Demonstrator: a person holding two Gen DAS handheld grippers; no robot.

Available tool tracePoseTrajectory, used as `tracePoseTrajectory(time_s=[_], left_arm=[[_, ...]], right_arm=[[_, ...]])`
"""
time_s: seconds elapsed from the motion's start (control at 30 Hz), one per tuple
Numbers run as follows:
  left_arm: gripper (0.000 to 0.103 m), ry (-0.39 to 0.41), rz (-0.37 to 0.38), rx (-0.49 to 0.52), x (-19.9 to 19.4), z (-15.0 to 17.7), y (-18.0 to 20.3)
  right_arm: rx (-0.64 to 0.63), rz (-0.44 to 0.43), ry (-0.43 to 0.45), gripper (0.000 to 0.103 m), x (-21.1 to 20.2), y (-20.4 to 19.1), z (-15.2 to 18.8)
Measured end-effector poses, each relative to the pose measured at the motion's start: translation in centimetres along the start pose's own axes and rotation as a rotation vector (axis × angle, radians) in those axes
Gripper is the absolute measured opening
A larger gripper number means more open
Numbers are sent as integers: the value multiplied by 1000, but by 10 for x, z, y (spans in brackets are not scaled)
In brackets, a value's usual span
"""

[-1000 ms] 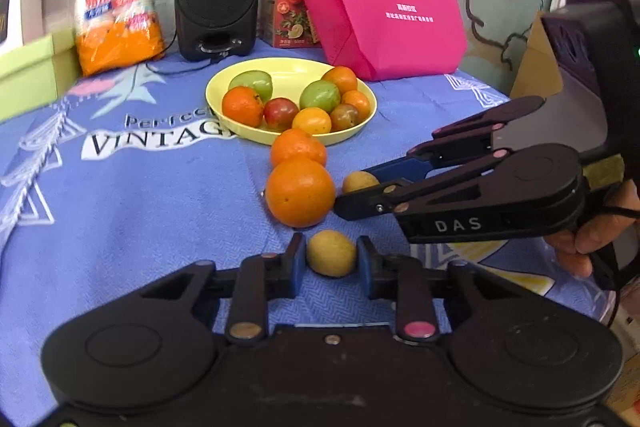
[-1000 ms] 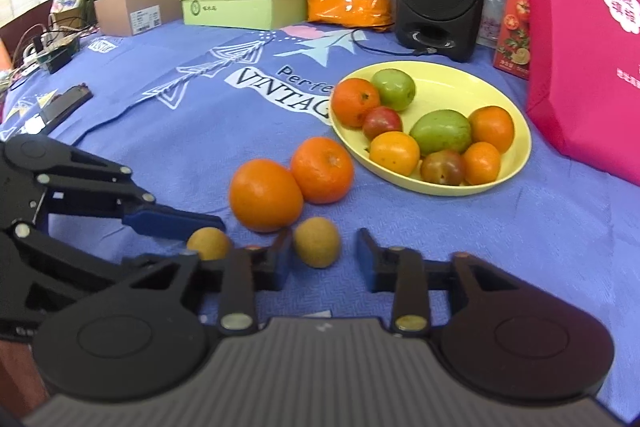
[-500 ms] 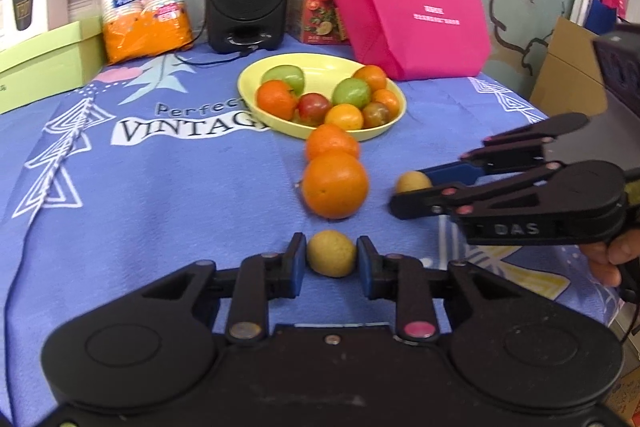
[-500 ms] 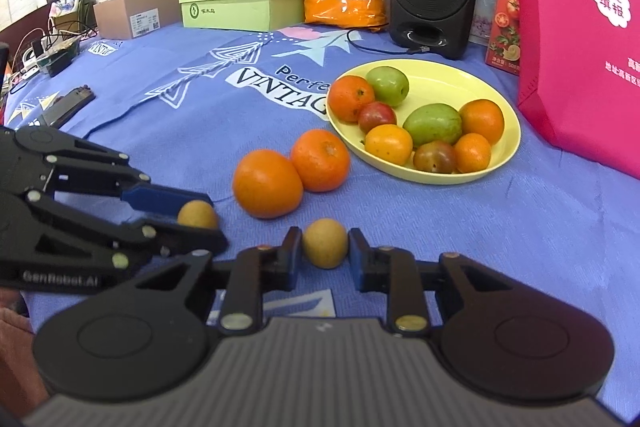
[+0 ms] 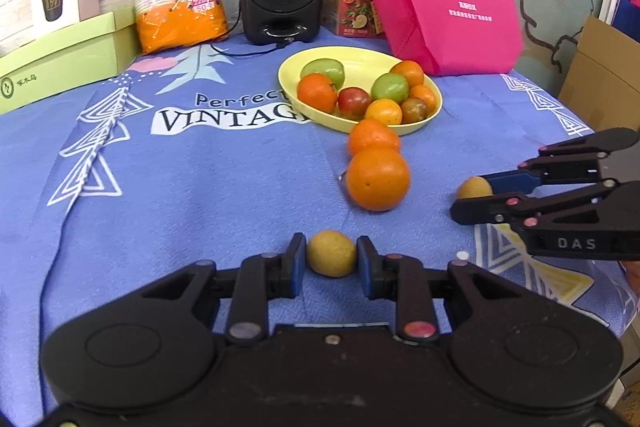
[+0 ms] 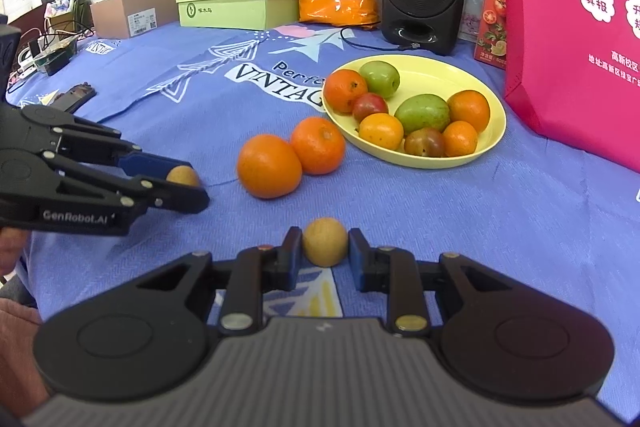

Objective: Organize fruits
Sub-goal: 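Carry both small brown fruits onto the yellow plate and open both tools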

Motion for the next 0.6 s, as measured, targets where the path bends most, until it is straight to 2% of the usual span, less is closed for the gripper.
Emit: tracePoseTrajectory(time_s=[0.33, 0.6], left_arm=[[26, 15, -8, -28, -15, -1, -3], [26, 53, 6, -8, -23, -22, -6]], right_arm=[[9, 13, 0, 24, -8, 1, 7], [-4, 31, 27, 24, -14, 0, 0]])
Point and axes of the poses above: each gripper's, at about its wrist camera, not at the fingertips, and x roughly the way its jaws point, y to its right, z to its underside, the point moved 2 cm from there along x, roughly the way its jaws point, and after that the axes turned 15 degrees about z, right-handed, at the moved point
